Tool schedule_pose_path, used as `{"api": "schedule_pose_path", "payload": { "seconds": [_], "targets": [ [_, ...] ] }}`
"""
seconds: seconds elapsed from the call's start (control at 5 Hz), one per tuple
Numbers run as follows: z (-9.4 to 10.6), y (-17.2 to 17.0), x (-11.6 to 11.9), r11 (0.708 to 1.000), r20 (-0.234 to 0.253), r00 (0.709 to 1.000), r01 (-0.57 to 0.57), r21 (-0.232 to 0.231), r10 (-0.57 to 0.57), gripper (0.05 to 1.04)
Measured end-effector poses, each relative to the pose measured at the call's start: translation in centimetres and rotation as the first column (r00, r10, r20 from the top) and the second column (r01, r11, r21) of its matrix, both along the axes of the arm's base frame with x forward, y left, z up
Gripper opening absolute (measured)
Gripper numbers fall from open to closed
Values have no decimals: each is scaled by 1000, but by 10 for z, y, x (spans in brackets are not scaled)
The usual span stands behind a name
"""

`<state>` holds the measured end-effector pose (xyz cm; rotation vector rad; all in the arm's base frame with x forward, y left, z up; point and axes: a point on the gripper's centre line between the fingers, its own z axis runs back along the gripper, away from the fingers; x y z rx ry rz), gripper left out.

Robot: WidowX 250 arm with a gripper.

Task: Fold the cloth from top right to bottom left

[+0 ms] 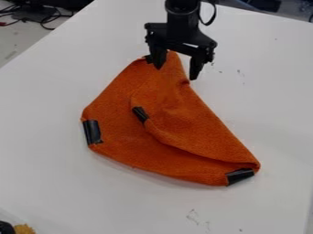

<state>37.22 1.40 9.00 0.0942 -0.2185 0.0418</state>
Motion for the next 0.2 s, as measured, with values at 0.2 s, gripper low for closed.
{"api": "schedule_pose_path", "payload": {
  "seconds": [0.2],
  "targets": [
    [7, -5, 11, 999, -28, 998, 54, 7, -53, 1002]
  ]
}}
